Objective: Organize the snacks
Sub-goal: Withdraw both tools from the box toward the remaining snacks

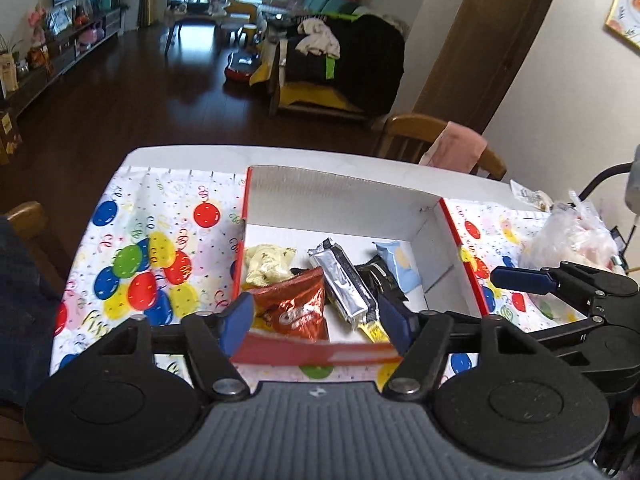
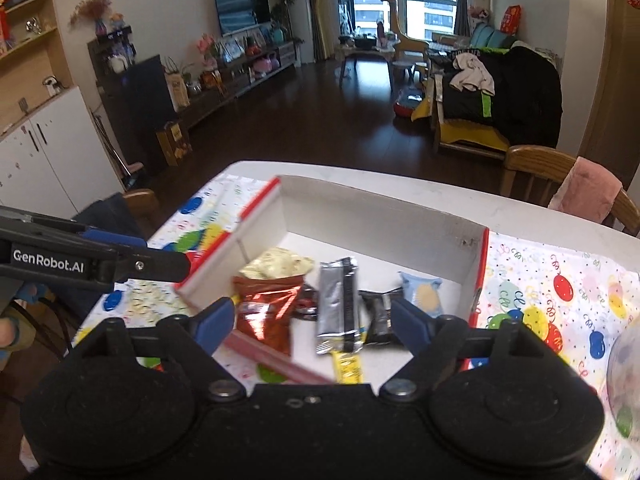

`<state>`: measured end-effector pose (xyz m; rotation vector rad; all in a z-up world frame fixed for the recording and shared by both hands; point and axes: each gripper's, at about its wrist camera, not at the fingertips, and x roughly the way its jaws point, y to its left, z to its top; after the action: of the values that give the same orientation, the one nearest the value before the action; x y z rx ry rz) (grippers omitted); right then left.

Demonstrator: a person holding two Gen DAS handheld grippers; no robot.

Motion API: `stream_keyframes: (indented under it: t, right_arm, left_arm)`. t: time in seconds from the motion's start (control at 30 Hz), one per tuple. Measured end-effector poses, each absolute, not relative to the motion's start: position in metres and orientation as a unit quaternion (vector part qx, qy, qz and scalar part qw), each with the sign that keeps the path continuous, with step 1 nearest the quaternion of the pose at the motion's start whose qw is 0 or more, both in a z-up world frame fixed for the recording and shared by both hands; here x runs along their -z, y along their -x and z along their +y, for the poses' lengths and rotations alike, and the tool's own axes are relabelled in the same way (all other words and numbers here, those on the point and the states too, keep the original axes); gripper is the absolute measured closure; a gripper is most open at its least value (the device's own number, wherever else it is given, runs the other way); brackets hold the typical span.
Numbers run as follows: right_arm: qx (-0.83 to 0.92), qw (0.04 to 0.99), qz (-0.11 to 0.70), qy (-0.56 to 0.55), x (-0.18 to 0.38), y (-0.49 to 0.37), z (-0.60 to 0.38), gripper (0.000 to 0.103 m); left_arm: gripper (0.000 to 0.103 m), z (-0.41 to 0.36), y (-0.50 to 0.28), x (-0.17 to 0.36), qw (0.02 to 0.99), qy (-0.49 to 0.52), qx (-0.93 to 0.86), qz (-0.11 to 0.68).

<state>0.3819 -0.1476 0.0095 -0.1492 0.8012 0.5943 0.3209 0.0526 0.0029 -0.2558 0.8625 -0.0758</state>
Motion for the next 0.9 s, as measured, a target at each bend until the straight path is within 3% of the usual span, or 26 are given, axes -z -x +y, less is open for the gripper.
stream_keyframes:
  t: [0.13, 0.23, 0.47, 0.7, 0.9]
  right_arm:
    - [-0.279, 0.885, 0.365, 0.077, -0.020, -0.355, -0.141, 0.000]
    - [-0.280, 0.888, 0.354, 0.087, -0.020, -0.338, -0.137, 0.000]
    - [-0.333, 0.864, 0.340, 0.164, -0.005, -0.305, -0.117, 0.000]
    - [-0.443, 0.779, 0.299, 0.328, 0.025, -0.286, -0.087, 0.000]
    - [-0.520, 0.707, 0.333, 0.344, 0.067, -0.267, -0.075, 0.000]
  left_arm:
    - [0.028, 0.065, -0.289, -0.014, 0.908, 0.120, 0.035, 0.401]
    - [0.023, 0.079, -0.266, -0.017, 0.914, 0.119, 0.028, 0.386]
    - [0.023, 0.107, -0.223, -0.004, 0.917, 0.109, 0.005, 0.383]
    - [0.023, 0.120, -0.205, 0.006, 0.929, 0.086, -0.025, 0.360]
    - [0.023, 0.121, -0.171, 0.047, 0.906, 0.105, -0.053, 0.406]
